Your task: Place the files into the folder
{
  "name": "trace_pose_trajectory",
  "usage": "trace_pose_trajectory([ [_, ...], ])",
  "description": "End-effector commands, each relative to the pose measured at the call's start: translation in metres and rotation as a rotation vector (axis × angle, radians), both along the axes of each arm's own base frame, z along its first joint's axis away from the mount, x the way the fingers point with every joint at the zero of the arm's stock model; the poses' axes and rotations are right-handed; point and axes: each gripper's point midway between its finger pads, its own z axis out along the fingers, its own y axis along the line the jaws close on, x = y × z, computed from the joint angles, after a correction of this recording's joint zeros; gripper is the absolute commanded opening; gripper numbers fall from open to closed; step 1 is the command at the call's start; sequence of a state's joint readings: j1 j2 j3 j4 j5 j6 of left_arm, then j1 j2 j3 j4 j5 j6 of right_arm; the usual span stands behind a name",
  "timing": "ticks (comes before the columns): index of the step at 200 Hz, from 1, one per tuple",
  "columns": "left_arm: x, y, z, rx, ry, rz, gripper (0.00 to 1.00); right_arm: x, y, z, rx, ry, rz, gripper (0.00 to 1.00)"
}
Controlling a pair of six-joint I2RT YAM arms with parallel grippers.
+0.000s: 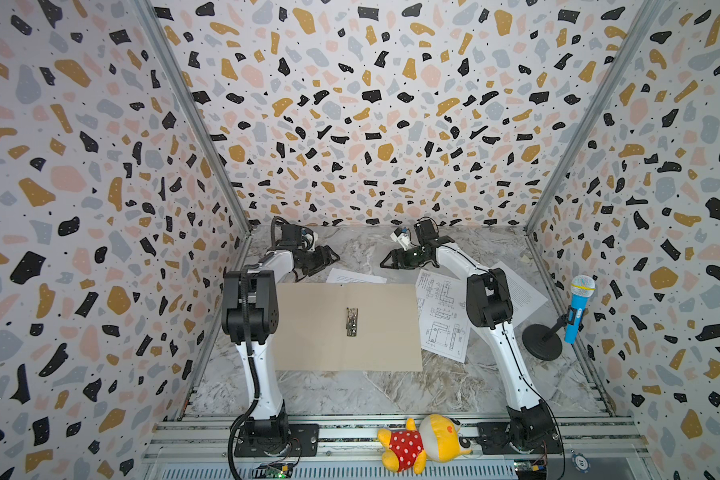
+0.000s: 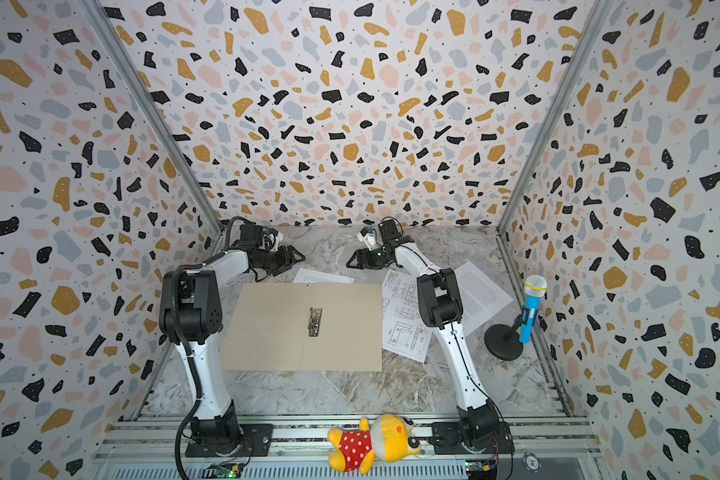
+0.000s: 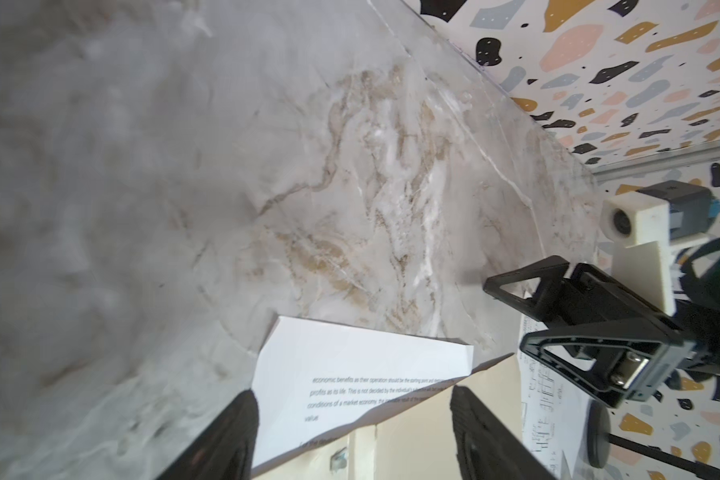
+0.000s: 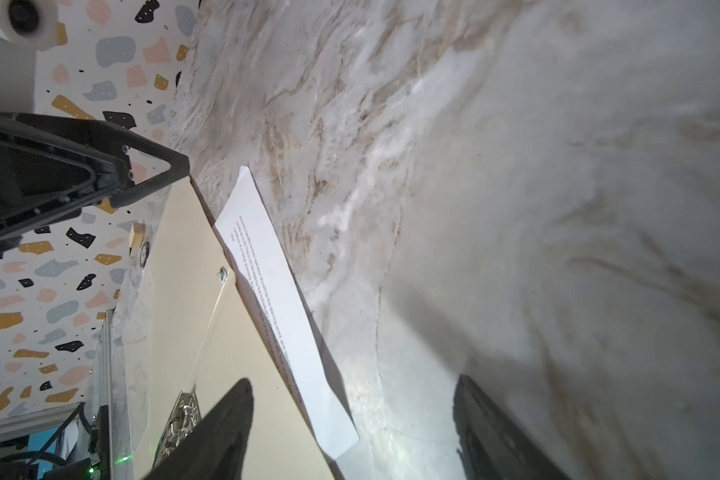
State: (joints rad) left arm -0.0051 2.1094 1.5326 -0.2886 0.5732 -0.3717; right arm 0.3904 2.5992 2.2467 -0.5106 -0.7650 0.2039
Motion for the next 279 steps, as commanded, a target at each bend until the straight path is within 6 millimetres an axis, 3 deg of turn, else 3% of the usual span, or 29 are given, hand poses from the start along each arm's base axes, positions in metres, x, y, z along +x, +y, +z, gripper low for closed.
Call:
trace_pose_trajectory([
  [1, -0.014, 0.014, -0.007, 0.081, 0.036, 0.018, 0.78, -0.011, 0.0, 0.037, -0.01, -0.012, -0.024, 0.78],
  [31, -0.033, 0.02, -0.024, 0.147, 0.097, -0.01, 0.81, -0.026, 0.006, 0.037, -0.006, 0.033, -0.02, 0.78],
  [63, -0.042, 0.027, -0.021, 0.189, 0.1, 0.005, 0.83, -0.037, -0.005, 0.026, -0.055, 0.067, -0.022, 0.78],
  [101, -0.053, 0.03, -0.014, 0.206, 0.084, 0.017, 0.86, -0.043, -0.017, 0.034, -0.051, 0.051, -0.02, 0.78],
  [167, -0.073, 0.03, -0.004, 0.206, 0.085, 0.044, 0.86, -0.059, -0.021, 0.039, -0.042, 0.072, 0.009, 0.76],
  [198, -0.09, 0.031, 0.005, 0.205, 0.075, 0.08, 0.87, -0.054, -0.029, 0.06, -0.034, 0.007, -0.027, 0.8],
  [234, -0.118, 0.026, 0.008, 0.165, 0.069, 0.152, 0.89, -0.044, -0.036, 0.069, -0.022, -0.053, -0.054, 0.81],
  [279, -0.146, 0.015, 0.013, 0.152, 0.043, 0.218, 0.89, -0.029, -0.01, 0.062, -0.125, -0.224, -0.008, 0.8],
])
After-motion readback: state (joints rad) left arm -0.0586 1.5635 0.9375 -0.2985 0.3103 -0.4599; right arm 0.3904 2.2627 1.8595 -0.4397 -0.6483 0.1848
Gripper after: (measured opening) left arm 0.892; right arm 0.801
